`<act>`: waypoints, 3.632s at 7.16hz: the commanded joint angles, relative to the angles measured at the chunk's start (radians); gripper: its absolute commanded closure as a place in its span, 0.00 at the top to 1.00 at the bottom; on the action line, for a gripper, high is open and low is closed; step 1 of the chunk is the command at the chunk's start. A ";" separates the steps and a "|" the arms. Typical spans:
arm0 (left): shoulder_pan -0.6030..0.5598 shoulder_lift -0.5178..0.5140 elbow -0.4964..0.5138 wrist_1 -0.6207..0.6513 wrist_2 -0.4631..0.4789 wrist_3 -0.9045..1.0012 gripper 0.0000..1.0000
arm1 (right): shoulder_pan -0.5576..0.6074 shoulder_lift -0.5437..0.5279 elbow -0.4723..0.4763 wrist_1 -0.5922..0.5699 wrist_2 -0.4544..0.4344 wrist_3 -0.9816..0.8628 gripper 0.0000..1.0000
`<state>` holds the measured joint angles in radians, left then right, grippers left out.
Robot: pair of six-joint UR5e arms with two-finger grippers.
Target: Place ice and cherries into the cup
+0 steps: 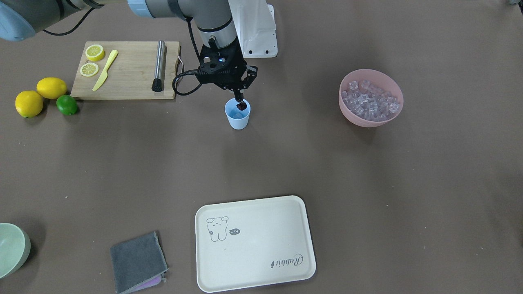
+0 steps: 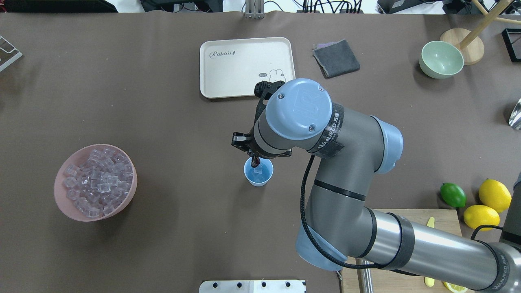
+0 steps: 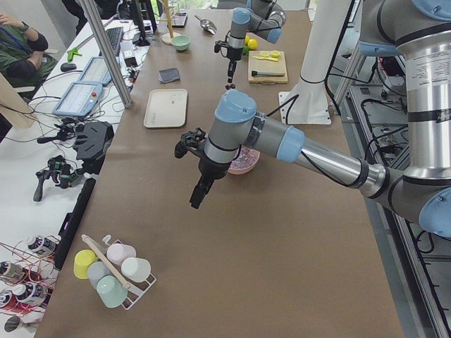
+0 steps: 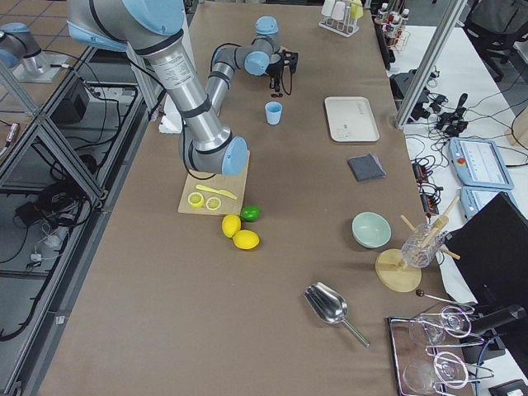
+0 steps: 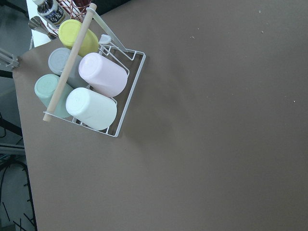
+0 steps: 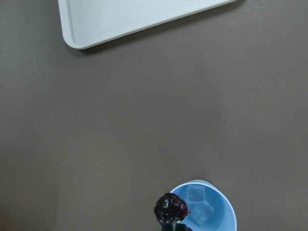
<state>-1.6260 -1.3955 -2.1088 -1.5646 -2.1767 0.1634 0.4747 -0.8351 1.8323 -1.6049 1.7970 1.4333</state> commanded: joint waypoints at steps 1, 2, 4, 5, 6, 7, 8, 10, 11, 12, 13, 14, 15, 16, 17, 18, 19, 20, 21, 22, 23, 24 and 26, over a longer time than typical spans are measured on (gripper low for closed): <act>0.000 0.001 -0.002 0.000 0.000 -0.001 0.99 | 0.001 -0.001 0.004 -0.007 -0.002 0.013 1.00; 0.000 0.003 -0.003 0.000 0.000 0.001 0.99 | 0.001 -0.001 0.008 -0.010 0.005 0.012 1.00; 0.000 0.003 0.006 0.001 0.000 0.005 0.99 | 0.025 -0.005 0.012 -0.027 0.019 0.012 1.00; -0.002 0.004 0.029 0.000 0.000 0.010 0.99 | 0.092 -0.004 0.031 -0.135 0.101 -0.016 1.00; 0.000 0.018 0.056 0.011 0.000 0.010 0.99 | 0.188 -0.013 0.036 -0.206 0.187 -0.134 1.00; -0.002 0.042 0.135 0.011 -0.020 0.008 0.99 | 0.299 -0.057 0.066 -0.261 0.255 -0.248 1.00; -0.015 0.079 0.198 -0.003 -0.188 0.004 0.99 | 0.402 -0.161 0.127 -0.276 0.281 -0.401 1.00; -0.017 0.082 0.251 0.055 -0.232 -0.062 0.99 | 0.609 -0.322 0.153 -0.288 0.315 -0.757 1.00; -0.009 0.067 0.254 0.146 -0.207 -0.152 0.99 | 0.684 -0.366 0.150 -0.344 0.320 -0.938 1.00; -0.017 0.088 0.238 0.138 -0.174 -0.153 0.99 | 0.779 -0.437 0.144 -0.377 0.330 -1.079 1.00; -0.017 0.096 0.240 0.138 -0.173 -0.156 0.99 | 0.898 -0.566 0.131 -0.363 0.373 -1.255 1.00; -0.017 0.096 0.242 0.136 -0.175 -0.157 0.99 | 0.989 -0.646 0.093 -0.363 0.381 -1.450 1.00; -0.017 0.096 0.242 0.136 -0.175 -0.157 0.99 | 1.065 -0.677 0.018 -0.365 0.383 -1.598 1.00; -0.017 0.096 0.242 0.135 -0.175 -0.159 0.99 | 1.094 -0.721 -0.008 -0.365 0.377 -1.635 1.00; -0.017 0.096 0.240 0.135 -0.175 -0.159 0.99 | 1.104 -0.805 -0.007 -0.365 0.386 -1.624 1.00; -0.017 0.096 0.242 0.133 -0.175 -0.159 0.99 | 1.105 -0.817 -0.008 -0.366 0.381 -1.622 1.00; -0.017 0.096 0.240 0.133 -0.175 -0.157 0.99 | 1.105 -0.843 -0.028 -0.365 0.387 -1.624 1.00; -0.017 0.096 0.242 0.133 -0.175 -0.156 0.99 | 1.117 -0.842 -0.024 -0.365 0.389 -1.627 1.00; -0.017 0.096 0.242 0.133 -0.175 -0.156 0.99 | 1.124 -0.835 -0.025 -0.363 0.389 -1.625 1.00; -0.017 0.096 0.242 0.133 -0.175 -0.156 0.99 | 1.133 -0.835 -0.015 -0.363 0.387 -1.628 1.00; -0.017 0.096 0.239 0.132 -0.175 -0.156 0.99 | 1.133 -0.829 -0.019 -0.363 0.378 -1.628 1.00; -0.017 0.096 0.237 0.127 -0.175 -0.154 0.99 | 1.133 -0.822 -0.015 -0.362 0.378 -1.628 1.00; -0.017 0.096 0.239 0.117 -0.175 -0.153 0.99 | 1.133 -0.821 -0.013 -0.360 0.378 -1.627 1.00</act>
<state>-1.6429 -1.2986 -1.8700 -1.4434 -2.3516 0.0100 1.6073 -1.6533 1.8177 -1.9664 2.1750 -0.1938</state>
